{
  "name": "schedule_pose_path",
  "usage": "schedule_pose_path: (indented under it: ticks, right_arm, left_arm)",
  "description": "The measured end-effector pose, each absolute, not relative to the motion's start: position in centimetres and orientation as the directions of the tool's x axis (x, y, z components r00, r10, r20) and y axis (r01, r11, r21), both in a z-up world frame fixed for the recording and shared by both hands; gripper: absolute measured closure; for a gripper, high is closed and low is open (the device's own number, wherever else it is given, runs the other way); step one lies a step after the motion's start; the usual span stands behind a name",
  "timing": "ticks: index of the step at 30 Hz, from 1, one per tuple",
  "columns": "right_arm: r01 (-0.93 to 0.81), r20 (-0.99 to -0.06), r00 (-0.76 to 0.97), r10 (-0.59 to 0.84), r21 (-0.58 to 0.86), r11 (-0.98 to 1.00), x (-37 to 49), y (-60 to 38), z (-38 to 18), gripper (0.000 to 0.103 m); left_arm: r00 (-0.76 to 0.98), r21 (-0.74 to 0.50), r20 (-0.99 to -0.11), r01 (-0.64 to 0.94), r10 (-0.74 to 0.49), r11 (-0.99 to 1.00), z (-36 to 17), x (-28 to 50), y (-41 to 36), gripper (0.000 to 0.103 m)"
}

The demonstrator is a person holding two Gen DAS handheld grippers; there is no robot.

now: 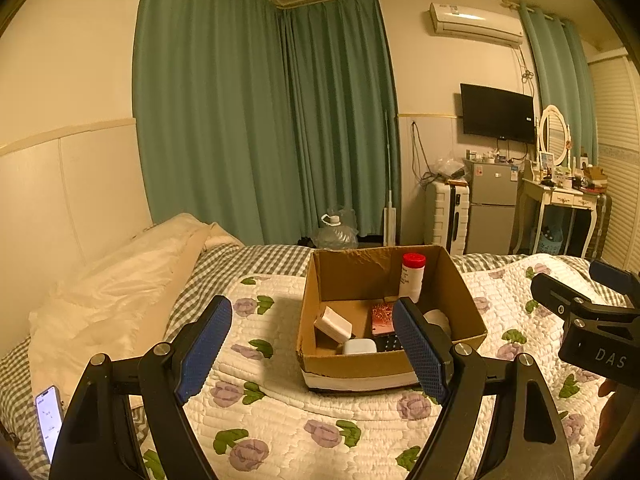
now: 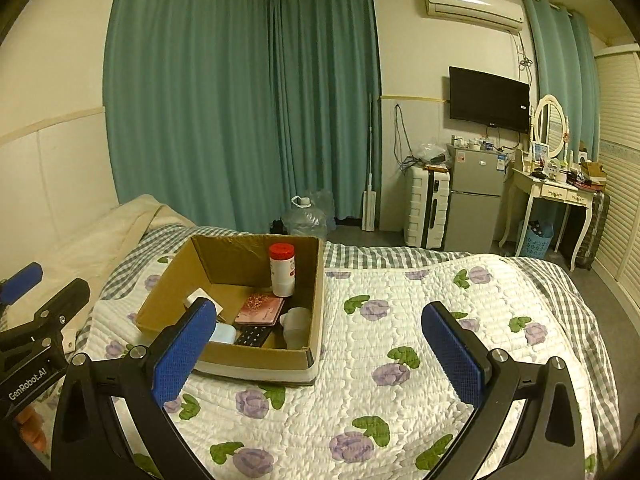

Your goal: Organize rigid objects

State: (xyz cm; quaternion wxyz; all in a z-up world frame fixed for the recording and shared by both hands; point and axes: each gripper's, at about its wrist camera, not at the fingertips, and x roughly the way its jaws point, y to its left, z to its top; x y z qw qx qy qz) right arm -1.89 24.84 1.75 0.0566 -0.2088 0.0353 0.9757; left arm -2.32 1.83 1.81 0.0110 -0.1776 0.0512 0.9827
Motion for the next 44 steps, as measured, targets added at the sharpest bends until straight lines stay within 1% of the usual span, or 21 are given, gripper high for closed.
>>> schedule_pose_path:
  ticks: [44]
  right_arm:
    - [-0.121,-0.443,-0.893,0.085,0.054,-0.991,-2.17,24.95,0.97,0.000]
  left_arm:
    - [-0.932,0.096,-0.361,-0.059,0.021,-0.994,1.43,-2.40,1.55,0.018]
